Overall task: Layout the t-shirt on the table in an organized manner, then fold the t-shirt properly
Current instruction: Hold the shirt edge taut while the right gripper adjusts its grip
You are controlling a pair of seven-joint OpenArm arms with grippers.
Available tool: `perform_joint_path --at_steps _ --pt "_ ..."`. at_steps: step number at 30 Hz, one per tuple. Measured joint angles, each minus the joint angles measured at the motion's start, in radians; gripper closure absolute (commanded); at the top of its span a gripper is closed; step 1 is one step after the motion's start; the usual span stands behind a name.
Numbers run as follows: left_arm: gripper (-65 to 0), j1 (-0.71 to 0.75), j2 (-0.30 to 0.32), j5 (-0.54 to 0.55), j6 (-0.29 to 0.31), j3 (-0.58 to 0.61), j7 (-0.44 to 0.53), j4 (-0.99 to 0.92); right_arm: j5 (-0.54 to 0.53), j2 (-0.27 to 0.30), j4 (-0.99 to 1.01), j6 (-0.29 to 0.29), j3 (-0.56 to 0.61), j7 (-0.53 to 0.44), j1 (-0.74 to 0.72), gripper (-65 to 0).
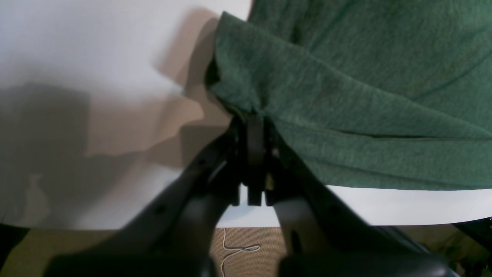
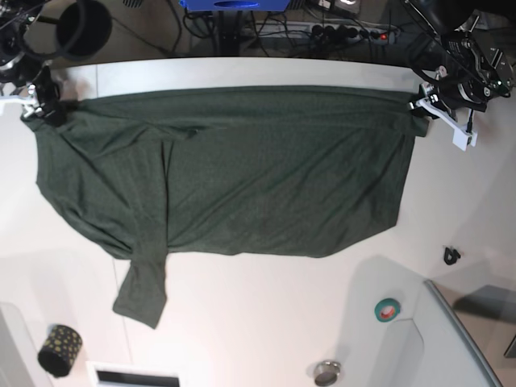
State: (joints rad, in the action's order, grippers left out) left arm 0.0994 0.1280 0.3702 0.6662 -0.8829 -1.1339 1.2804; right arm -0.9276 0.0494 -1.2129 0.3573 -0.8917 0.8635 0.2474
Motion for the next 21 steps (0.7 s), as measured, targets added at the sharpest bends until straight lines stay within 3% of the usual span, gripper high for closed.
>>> perform_joint_path --at_steps 7,11,13,20,21 --pt "0.0 0.000 0.000 0.000 0.000 0.000 0.000 -0.001 -0.016 0.000 0.029 0.011 -0.008 -0.060 0.001 -39.0" --pt "0.0 0.001 0.000 0.000 0.000 -0.002 0.000 -0.001 -0.003 -0.019 -0.001 -0.002 -0.082 -0.045 0.016 -38.7" --pt "0.0 0.001 0.000 0.000 0.000 -0.004 0.000 -0.001 0.022 -0.028 -0.053 -0.013 -0.091 -0.006 0.040 -33.9" --pt "0.0 -0.002 0.000 -0.002 -0.001 -0.004 0.000 -0.001 0.026 -0.072 -0.242 -0.007 -0.071 0.048 0.084 -1.1" --pt "0.0 -0.002 0.000 -0.001 0.000 -0.004 0.000 -0.001 0.036 -0.068 -0.260 -0.014 -0.045 0.043 0.092 0.0"
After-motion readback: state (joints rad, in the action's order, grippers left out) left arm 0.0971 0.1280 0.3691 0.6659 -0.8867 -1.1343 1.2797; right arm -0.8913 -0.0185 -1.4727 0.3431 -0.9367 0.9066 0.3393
